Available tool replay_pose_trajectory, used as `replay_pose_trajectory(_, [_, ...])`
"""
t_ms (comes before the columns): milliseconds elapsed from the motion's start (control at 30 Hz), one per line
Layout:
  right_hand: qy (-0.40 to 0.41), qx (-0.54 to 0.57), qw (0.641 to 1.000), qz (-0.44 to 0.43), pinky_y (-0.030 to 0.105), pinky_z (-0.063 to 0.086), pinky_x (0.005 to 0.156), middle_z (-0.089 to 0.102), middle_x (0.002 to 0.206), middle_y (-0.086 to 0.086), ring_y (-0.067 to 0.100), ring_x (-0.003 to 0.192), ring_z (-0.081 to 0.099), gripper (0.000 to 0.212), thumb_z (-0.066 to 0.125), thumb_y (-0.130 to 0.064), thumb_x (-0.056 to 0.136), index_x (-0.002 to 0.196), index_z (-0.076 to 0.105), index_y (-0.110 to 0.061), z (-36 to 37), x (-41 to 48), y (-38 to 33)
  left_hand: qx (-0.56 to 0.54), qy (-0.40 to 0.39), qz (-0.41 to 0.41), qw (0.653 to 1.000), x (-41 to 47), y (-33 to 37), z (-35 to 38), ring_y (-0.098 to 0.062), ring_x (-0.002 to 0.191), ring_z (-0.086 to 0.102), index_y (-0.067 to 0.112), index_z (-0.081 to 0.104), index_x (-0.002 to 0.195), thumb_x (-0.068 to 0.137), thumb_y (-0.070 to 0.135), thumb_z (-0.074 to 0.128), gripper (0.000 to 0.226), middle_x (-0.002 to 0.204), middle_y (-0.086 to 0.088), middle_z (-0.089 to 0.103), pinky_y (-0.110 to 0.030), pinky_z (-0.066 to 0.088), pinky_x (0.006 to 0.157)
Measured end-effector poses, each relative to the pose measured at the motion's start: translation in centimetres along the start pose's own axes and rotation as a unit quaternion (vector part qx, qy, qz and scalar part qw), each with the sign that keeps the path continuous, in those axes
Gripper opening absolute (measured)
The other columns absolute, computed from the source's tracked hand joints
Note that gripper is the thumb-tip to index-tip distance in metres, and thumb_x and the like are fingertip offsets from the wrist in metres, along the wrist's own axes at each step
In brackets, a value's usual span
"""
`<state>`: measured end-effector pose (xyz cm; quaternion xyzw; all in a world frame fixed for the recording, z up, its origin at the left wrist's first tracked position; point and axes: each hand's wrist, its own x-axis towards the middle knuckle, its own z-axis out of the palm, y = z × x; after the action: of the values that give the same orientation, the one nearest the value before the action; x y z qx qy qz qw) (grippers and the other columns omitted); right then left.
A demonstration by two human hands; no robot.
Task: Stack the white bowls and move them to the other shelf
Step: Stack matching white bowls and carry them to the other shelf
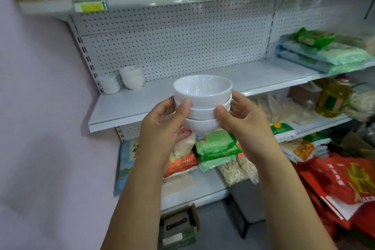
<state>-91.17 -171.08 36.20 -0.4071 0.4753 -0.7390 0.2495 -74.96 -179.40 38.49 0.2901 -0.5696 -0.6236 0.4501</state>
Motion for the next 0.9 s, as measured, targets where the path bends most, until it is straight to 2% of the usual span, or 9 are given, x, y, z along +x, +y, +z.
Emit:
replay_pose_trajectory(67, [-0.005, -0.001, 1.0, 0.011, 0.043, 0.056, 0.097, 0.075, 0.122, 0.004, 0.022, 0.117, 0.069, 0.059, 0.076, -0.024, 0.081, 0.136, 0.06, -0.014, -0.1, 2.6, 1.5, 0.008, 0.008, -0.001, 1.0, 2.7, -1.1, 0.2, -0.023, 0.108, 0.073, 0.024, 0.071, 0.12, 0.08, 0.04, 0.079, 0.044, 0.122, 0.001, 0.073, -0.043, 0.064, 0.079])
replay_pose_trajectory(200, [-0.035, -0.005, 0.999, 0.02, 0.028, 0.058, 0.082, 0.076, 0.118, -0.001, 0.013, 0.105, 0.072, 0.053, 0.076, -0.027, 0.079, 0.13, 0.063, -0.022, -0.3, 8.9, 4.3, 0.045, 0.042, 0.024, 0.998, 8.8, -2.6, 0.8, -0.02, 0.105, 0.074, 0.022, 0.07, 0.123, 0.081, 0.046, 0.078, 0.049, 0.124, 0.002, 0.07, -0.044, 0.064, 0.078])
replay_pose_trajectory(267, [-0.042, -0.004, 0.999, 0.022, 0.03, 0.058, 0.083, 0.075, 0.12, -0.001, 0.014, 0.107, 0.072, 0.059, 0.076, -0.028, 0.079, 0.136, 0.061, -0.02, -0.5, 12.5, 5.3, 0.068, 0.051, 0.041, 0.995, 12.1, -2.9, 1.2, -0.018, 0.108, 0.073, 0.023, 0.069, 0.124, 0.08, 0.052, 0.076, 0.053, 0.124, 0.004, 0.07, -0.041, 0.064, 0.082])
replay_pose_trajectory(367, [-0.063, -0.006, 0.998, 0.02, 0.038, 0.058, 0.093, 0.073, 0.126, -0.002, 0.016, 0.116, 0.07, 0.062, 0.078, -0.028, 0.08, 0.139, 0.059, -0.022, -1.2, 17.6, 6.6, 0.102, 0.071, 0.057, 0.991, 16.5, -3.7, 1.9, -0.011, 0.111, 0.071, 0.03, 0.069, 0.126, 0.077, 0.063, 0.075, 0.06, 0.125, 0.01, 0.07, -0.04, 0.059, 0.093])
replay_pose_trajectory(433, [-0.084, -0.011, 0.996, 0.02, 0.034, 0.058, 0.093, 0.072, 0.128, -0.002, 0.014, 0.119, 0.068, 0.065, 0.078, -0.027, 0.08, 0.142, 0.057, -0.021, -1.5, 20.5, 7.6, 0.104, 0.087, 0.062, 0.989, 18.8, -4.7, 2.1, -0.008, 0.11, 0.07, 0.033, 0.069, 0.126, 0.077, 0.067, 0.077, 0.061, 0.126, 0.013, 0.07, -0.042, 0.057, 0.098])
replay_pose_trajectory(567, [-0.117, -0.007, 0.992, 0.045, 0.025, 0.058, 0.085, 0.073, 0.125, -0.006, 0.008, 0.115, 0.069, 0.067, 0.077, -0.024, 0.078, 0.142, 0.056, -0.018, -1.1, 24.4, 11.3, 0.1, 0.119, 0.049, 0.987, 22.0, -6.7, 1.5, -0.003, 0.104, 0.072, 0.029, 0.068, 0.127, 0.078, 0.059, 0.079, 0.058, 0.121, 0.018, 0.072, -0.043, 0.057, 0.098])
replay_pose_trajectory(667, [-0.126, -0.002, 0.989, 0.082, 0.024, 0.058, 0.083, 0.073, 0.123, -0.007, 0.007, 0.113, 0.07, 0.066, 0.078, -0.025, 0.077, 0.139, 0.057, -0.022, -0.4, 26.5, 15.0, 0.105, 0.123, 0.02, 0.987, 24.5, -8.2, 0.4, 0.002, 0.098, 0.072, 0.038, 0.068, 0.116, 0.072, 0.054, 0.075, 0.047, 0.109, 0.029, 0.072, -0.039, 0.057, 0.097])
replay_pose_trajectory(767, [-0.131, 0.003, 0.985, 0.113, 0.024, 0.058, 0.083, 0.071, 0.128, -0.006, 0.008, 0.116, 0.068, 0.069, 0.079, -0.025, 0.076, 0.14, 0.054, -0.023, 0.7, 28.9, 18.2, 0.107, 0.129, -0.006, 0.986, 27.7, -10.4, -1.3, 0.003, 0.102, 0.07, 0.037, 0.068, 0.12, 0.073, 0.052, 0.076, 0.05, 0.118, 0.023, 0.072, -0.041, 0.056, 0.099])
replay_pose_trajectory(900, [-0.138, 0.004, 0.981, 0.136, 0.021, 0.057, 0.084, 0.068, 0.133, -0.005, 0.008, 0.119, 0.067, 0.071, 0.081, -0.023, 0.073, 0.139, 0.053, -0.02, 2.8, 32.2, 21.8, 0.107, 0.137, -0.031, 0.984, 31.7, -12.6, -4.0, -0.005, 0.118, 0.066, 0.029, 0.067, 0.131, 0.075, 0.053, 0.077, 0.063, 0.13, 0.012, 0.069, -0.044, 0.053, 0.105])
